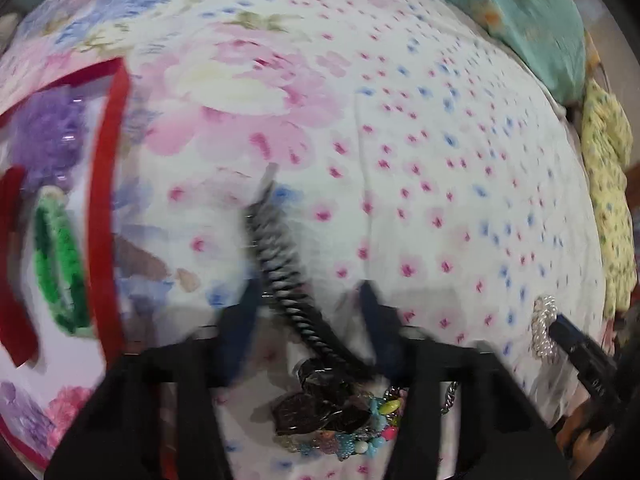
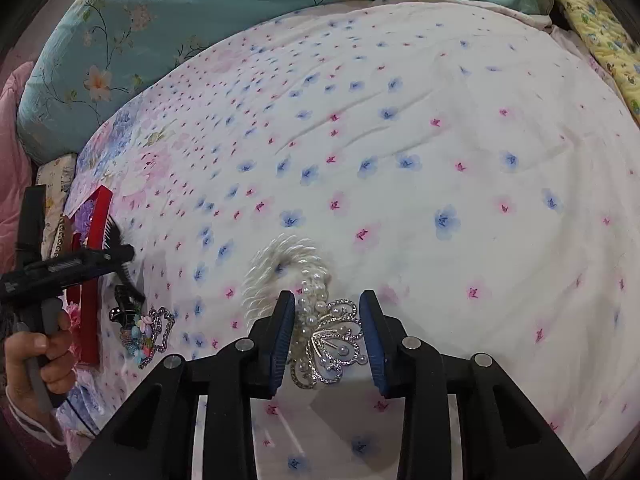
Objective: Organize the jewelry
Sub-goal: 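Grasp the black comb with left tool while right tool grasps pearl bracelet, then carry the comb and pearl bracelet over the tray with both tools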
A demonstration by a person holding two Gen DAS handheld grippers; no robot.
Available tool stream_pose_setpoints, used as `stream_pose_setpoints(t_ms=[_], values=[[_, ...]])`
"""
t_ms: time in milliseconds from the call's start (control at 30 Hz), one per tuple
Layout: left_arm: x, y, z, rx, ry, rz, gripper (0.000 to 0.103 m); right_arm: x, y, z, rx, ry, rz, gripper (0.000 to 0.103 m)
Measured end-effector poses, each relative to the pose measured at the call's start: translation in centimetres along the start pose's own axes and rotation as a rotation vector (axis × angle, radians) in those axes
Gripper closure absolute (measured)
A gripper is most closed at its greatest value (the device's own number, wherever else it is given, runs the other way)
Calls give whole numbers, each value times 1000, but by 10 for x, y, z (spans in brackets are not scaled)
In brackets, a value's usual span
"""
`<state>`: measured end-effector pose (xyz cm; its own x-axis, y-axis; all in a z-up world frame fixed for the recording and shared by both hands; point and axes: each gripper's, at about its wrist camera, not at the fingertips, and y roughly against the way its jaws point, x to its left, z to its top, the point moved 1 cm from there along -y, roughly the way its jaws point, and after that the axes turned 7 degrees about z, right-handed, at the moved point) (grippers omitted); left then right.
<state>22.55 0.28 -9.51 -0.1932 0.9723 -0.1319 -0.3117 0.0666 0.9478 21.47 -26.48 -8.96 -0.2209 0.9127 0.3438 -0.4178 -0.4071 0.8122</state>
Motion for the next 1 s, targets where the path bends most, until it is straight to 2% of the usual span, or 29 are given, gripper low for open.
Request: stream_pose_setpoints(t_ms=[33,67,200,300,333,367,400,433,500,567,600,667,733,800,900,1000], values=[[-4,-1,-1,1,-15,-21,85,1,1,0,-4,2,6,71],[-6,-1,-1,2,-27,-38,89,0,0,0,-4,2,17,71],[-21,7,-5,-48,-93,-63,92,3,-4,-2,-2,-22,90,72],[-24,19,-5,-72,-96,-95,92,5,-3,-3,-9,-44,142,73],[-22,22,-4,-78,-92,-104,92,5,-2,-3,-12,-54,157,78],[-19,28,-5,-86,-86,-116,92,5,0,-3,-18,-61,173,99],[-16,33,-6,-96,-81,-122,92,4,2,-3,-26,-80,203,103],[-12,39,-6,-106,-74,-126,92,5,3,-2,-30,-90,207,103],[-5,47,-7,-121,-59,-140,92,11,3,-2,-36,-56,124,103],[6,59,-9,-136,-45,-158,92,14,2,-4,-29,-48,139,103],[10,62,-6,-143,-41,-162,92,16,1,-4,-15,-43,156,101],[18,75,-10,-163,-30,-175,92,21,3,-5,-12,-11,118,91],[23,82,-12,-178,-17,-190,92,25,8,-7,-29,8,100,71],[31,89,-16,-187,-10,-204,92,30,13,-7,-52,16,121,61],[40,99,-23,-195,-3,-210,92,42,4,-1,-25,97,52,60],[48,107,-32,-203,9,-212,92,51,-30,4,84,191,-63,62]])
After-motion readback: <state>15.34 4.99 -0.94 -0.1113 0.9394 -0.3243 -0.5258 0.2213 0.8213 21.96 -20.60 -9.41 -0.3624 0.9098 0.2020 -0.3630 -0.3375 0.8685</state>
